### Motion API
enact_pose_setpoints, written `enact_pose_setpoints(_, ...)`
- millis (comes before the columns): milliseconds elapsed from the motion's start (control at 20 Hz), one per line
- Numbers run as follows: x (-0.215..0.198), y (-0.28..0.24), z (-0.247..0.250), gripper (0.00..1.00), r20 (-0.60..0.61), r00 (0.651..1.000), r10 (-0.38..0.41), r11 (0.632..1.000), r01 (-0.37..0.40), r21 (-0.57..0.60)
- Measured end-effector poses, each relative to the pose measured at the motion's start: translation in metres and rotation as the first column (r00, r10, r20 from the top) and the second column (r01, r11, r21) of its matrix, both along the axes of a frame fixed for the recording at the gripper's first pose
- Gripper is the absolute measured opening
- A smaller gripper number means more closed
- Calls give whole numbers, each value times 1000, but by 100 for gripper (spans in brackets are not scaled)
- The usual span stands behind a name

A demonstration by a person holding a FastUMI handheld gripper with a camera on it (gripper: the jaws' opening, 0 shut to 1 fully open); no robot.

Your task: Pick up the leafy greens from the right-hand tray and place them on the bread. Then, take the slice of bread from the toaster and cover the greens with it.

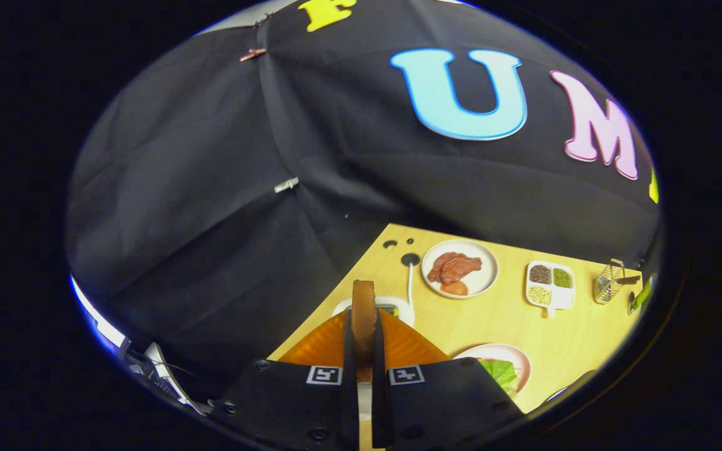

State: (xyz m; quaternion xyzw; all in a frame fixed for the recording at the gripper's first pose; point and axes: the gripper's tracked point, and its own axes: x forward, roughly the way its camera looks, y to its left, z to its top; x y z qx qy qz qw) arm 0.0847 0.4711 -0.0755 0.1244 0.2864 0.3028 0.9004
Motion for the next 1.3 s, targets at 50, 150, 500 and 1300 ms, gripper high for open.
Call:
enact_pose_setpoints(50, 2, -21, 4, 12, 14, 999, -30, 1000, 30, 4)
enact_pose_setpoints(150, 5, -65, 3, 12, 33, 995, -98, 995, 98, -11)
enact_pose_setpoints(500, 1, -163, -97, 12, -53, 952, -301, 949, 294, -109)
enact_pose_setpoints(1300, 2, -171, -262, 12, -424, 758, -496, 831, 556, 21)
